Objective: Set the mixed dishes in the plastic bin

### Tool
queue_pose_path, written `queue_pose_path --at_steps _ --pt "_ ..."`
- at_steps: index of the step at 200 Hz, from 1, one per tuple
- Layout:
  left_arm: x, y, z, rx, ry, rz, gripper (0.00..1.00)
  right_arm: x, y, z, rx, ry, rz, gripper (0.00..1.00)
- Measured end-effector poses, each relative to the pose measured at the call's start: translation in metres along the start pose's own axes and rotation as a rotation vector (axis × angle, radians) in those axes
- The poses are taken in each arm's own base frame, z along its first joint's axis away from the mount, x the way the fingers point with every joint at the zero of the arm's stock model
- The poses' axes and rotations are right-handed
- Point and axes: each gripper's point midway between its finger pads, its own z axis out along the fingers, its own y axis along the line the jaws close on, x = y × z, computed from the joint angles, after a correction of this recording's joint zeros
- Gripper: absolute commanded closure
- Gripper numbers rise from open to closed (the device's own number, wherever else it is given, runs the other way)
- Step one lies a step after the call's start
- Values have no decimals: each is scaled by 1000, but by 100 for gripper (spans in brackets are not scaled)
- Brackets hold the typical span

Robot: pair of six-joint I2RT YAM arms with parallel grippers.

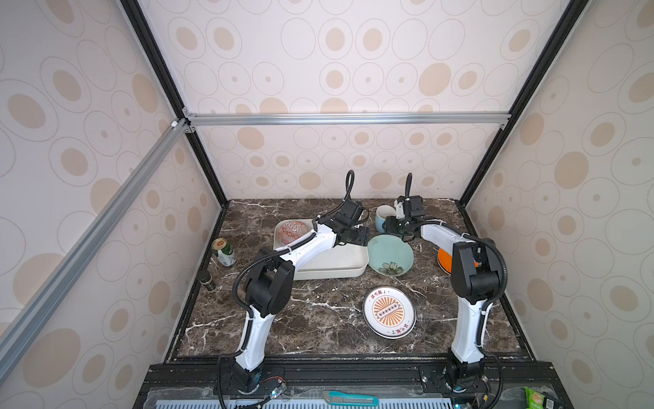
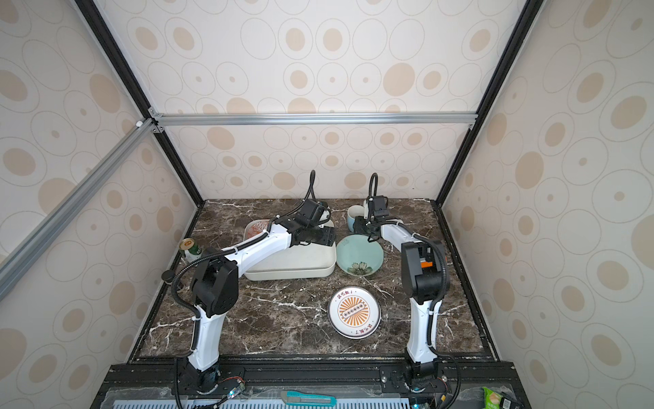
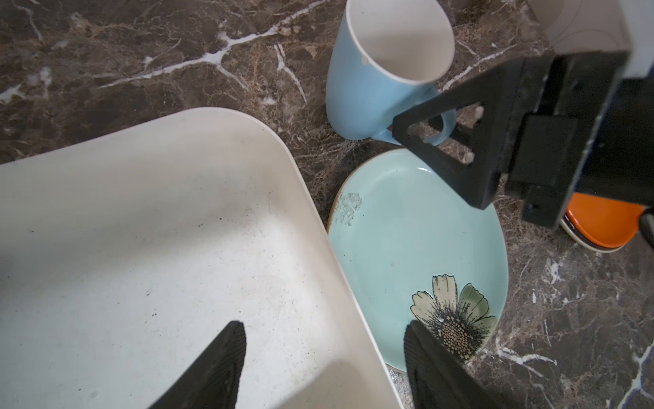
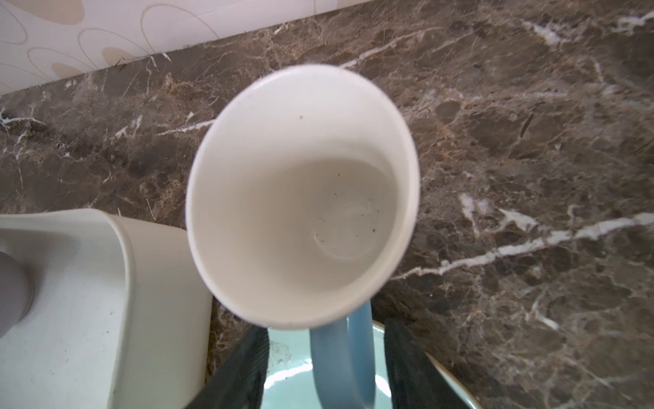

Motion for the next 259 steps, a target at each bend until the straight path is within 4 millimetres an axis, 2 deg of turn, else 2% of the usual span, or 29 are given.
queue_pose_path --at_steps 20,63,162,259 --pt "1 1 2 -2 4 2 29 -1 -1 3 5 -1 -6 53" --pt "3 2 4 -4 10 2 30 9 -8 12 27 27 -11 59" --pt "6 3 5 -6 15 5 31 10 -12 12 50 33 -26 75" --pt "14 5 9 -5 34 4 32 12 -22 11 107 37 -47 77"
